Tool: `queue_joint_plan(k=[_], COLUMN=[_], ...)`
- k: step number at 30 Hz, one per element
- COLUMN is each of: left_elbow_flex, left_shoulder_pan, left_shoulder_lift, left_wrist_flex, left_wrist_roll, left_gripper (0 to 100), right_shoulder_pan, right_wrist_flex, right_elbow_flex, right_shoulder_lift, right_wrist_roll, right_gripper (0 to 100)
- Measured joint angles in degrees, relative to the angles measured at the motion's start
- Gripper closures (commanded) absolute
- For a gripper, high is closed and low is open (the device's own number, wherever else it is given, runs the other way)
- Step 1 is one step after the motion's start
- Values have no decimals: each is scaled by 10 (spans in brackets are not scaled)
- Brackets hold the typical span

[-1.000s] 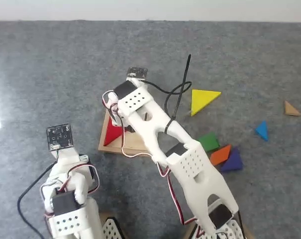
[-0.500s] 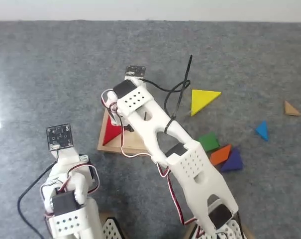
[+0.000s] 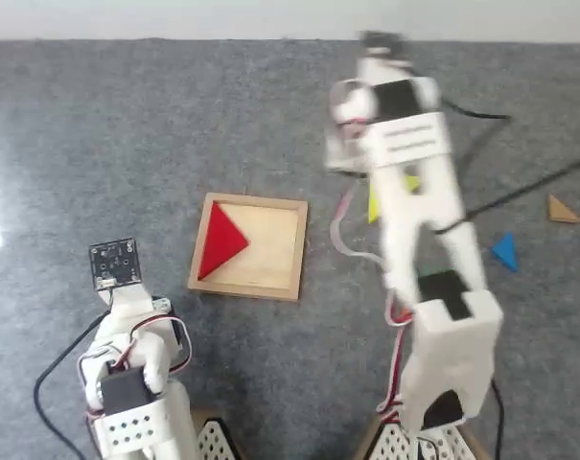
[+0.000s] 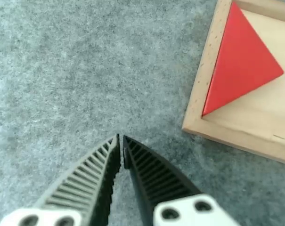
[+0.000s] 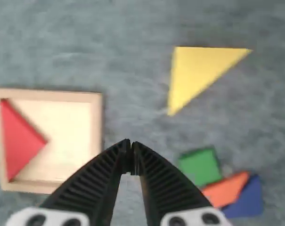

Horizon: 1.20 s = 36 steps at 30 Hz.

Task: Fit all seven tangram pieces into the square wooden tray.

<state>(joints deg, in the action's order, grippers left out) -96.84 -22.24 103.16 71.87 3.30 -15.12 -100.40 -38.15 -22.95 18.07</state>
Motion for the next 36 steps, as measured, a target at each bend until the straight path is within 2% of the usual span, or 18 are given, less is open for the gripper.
queue_joint_plan(k=[3, 8, 16, 21, 32, 36], left_elbow_flex=[0, 0, 0, 0, 0, 0], left_shoulder_pan=[0, 0, 0, 0, 0, 0], left_shoulder_lift=[0, 0, 0, 0, 0, 0], left_wrist_flex=[0, 0, 0, 0, 0, 0], left_wrist_roll=[0, 0, 0, 0, 0, 0], left_gripper=[986, 986, 986, 986, 986, 986], right_shoulder_pan=[36, 41, 42, 39, 39, 45], right_wrist_flex=[8, 81, 196, 202, 156, 115], right_elbow_flex=[23, 25, 19, -35, -237, -303], right_shoulder_lift=[-11, -105, -202, -264, -417, -452], right_wrist_roll=[0, 31, 164, 220, 245, 245], right_gripper=[972, 801, 770, 622, 694, 830])
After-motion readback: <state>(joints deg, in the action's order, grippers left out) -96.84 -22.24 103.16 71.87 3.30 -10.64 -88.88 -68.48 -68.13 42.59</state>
